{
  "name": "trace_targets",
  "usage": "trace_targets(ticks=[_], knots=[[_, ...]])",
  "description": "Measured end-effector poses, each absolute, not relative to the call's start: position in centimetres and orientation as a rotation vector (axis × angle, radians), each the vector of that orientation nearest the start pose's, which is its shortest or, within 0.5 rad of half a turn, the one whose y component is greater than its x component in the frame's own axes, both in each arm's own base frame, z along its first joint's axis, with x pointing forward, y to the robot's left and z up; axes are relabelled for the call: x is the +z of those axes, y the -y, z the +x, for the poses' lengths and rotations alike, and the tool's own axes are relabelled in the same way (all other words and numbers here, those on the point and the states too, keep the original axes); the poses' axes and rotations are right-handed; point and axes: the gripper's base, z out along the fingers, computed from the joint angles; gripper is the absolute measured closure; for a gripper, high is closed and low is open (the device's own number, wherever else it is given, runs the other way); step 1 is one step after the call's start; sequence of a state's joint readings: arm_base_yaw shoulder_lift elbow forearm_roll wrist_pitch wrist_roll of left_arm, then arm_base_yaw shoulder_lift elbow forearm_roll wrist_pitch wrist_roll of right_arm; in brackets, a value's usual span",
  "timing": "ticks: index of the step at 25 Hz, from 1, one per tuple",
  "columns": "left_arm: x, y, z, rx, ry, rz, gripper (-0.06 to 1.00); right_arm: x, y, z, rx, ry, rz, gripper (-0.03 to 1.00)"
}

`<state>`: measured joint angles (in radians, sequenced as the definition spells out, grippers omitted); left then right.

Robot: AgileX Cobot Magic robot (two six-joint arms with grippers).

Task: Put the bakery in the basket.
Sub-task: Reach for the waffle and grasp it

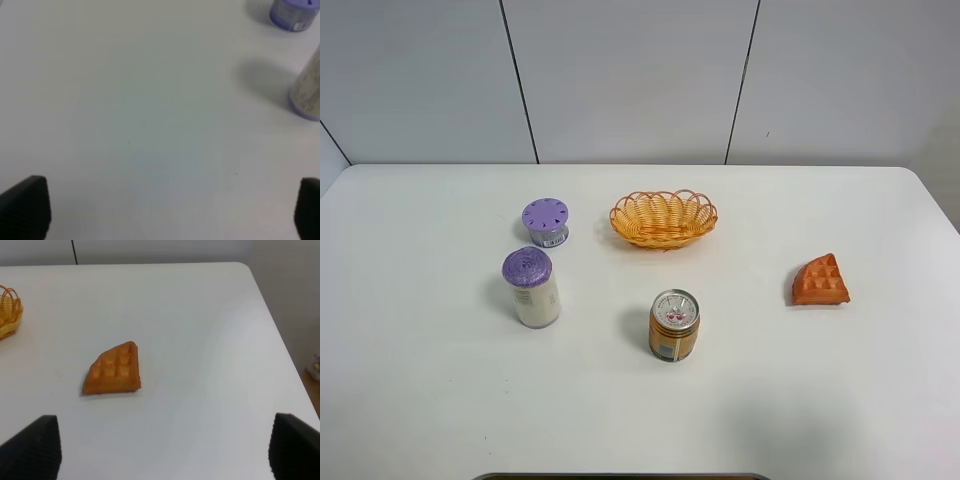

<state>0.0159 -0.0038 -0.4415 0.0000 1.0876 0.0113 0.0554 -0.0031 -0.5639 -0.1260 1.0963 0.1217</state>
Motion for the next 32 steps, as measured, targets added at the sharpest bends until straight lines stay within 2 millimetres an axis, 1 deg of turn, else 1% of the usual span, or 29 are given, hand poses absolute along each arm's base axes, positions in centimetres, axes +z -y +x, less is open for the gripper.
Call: trace_targets(ticks=[14,18,20,24,29,32], knots=[[25.9,0.0,0.0,0.016,-2.126,-0.005,-0.05,29.2,1.1,-1.5,-0.036,-2.005,0.08,0.15],[25.9,0.0,0.0,0.016,-2.126,-0.005,-0.05,30.5,1.1,-1.3,-0.036,-2.004,0.08,0.15],[25.9,0.0,0.0,0.016,-2.126,-0.005,-0.05,31.4,1.0,-0.4,-0.04,-2.043,0.078,0.15],[25.9,0.0,0.0,0.016,-2.126,-0.005,-0.05,33.0,0.8,2.9,-0.052,-2.176,0.073,0.15],[25.9,0.0,0.0,0.016,-2.126,-0.005,-0.05,34.9,0.0,8.0,0.014,-2.349,0.073,0.15],[25.9,0.0,0.0,0.016,-2.126,-0.005,-0.05,35.4,-0.6,11.2,0.073,-2.476,0.073,0.15]])
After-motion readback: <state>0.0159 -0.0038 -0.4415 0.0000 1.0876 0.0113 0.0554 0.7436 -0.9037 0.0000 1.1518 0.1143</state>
